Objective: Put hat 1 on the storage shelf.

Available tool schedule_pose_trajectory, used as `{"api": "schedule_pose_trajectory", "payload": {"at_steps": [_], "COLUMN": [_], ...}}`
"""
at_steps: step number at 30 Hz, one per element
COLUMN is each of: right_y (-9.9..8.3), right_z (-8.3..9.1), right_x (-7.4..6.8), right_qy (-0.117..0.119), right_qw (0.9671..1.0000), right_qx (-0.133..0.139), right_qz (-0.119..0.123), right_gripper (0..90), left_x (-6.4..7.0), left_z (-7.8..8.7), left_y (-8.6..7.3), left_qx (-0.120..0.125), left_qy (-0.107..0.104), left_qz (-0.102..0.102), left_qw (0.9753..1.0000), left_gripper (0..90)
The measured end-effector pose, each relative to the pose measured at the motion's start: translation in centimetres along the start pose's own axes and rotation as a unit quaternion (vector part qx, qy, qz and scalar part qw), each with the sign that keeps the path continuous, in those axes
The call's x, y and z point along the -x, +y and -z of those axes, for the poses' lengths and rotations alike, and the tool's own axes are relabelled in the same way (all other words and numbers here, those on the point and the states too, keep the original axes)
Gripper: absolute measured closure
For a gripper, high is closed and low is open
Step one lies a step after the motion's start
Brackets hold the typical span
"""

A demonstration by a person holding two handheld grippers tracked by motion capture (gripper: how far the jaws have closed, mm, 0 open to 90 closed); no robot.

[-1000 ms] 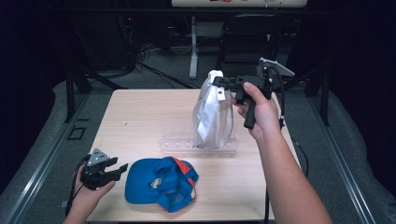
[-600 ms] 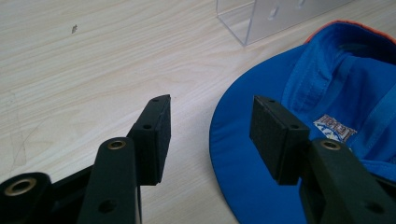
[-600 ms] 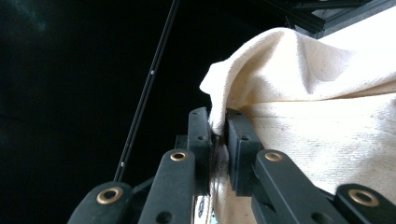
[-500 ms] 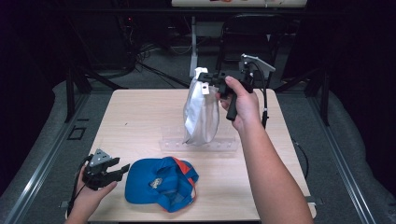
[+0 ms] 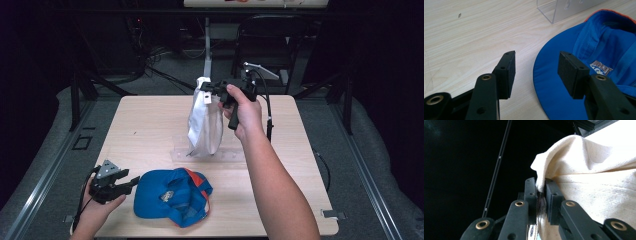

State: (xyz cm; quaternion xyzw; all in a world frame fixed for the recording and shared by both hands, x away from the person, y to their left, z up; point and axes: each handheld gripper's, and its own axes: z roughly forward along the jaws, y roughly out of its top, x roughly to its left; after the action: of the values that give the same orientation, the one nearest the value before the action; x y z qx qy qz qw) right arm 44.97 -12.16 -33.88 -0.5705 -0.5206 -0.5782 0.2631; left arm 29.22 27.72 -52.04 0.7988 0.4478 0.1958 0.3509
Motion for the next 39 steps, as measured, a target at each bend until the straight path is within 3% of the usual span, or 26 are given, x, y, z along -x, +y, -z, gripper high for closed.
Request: {"api": "schedule_pose_trajectory", "payload": {"at_steps": [11,17,21,29,33,36,39], "right_y": [0.4,0.3,-0.1,-0.4,-0.4,-0.5,-0.6], "right_z": [0.1,-1.0,-2.2,-3.5,-3.7,-3.7,-3.6], "right_x": [0.9,1.0,0.7,0.5,0.6,0.5,0.4], "right_qy": [-0.011,-0.009,-0.007,-0.017,-0.019,-0.019,-0.020], "right_qw": [0.9998,0.9997,0.9997,0.9998,0.9998,0.9998,0.9998], "right_qx": [0.017,0.018,0.015,0.005,0.004,-0.001,-0.003], "right_qz": [-0.009,-0.017,-0.017,-0.010,-0.009,-0.005,-0.002], "right_gripper": [81.9,81.8,81.7,81.6,81.5,81.5,81.5], "left_x": [0.7,3.1,4.7,7.4,9.0,9.9,10.6], "left_z": [-0.3,-1.2,-2.0,-4.4,-5.2,-5.7,-6.1], "left_y": [0.4,2.4,4.0,7.7,8.9,9.6,10.1], "left_qx": [0.000,0.004,-0.001,0.015,0.026,0.035,0.035], "left_qy": [-0.004,-0.028,-0.033,-0.057,-0.056,-0.041,-0.029], "left_qz": [-0.011,-0.045,-0.081,-0.092,-0.104,-0.119,-0.131], "left_qw": [0.9999,0.9986,0.9961,0.9940,0.9926,0.9915,0.9903], "left_gripper": [48.2,47.7,47.7,47.4,47.4,48.3,55.0]}}
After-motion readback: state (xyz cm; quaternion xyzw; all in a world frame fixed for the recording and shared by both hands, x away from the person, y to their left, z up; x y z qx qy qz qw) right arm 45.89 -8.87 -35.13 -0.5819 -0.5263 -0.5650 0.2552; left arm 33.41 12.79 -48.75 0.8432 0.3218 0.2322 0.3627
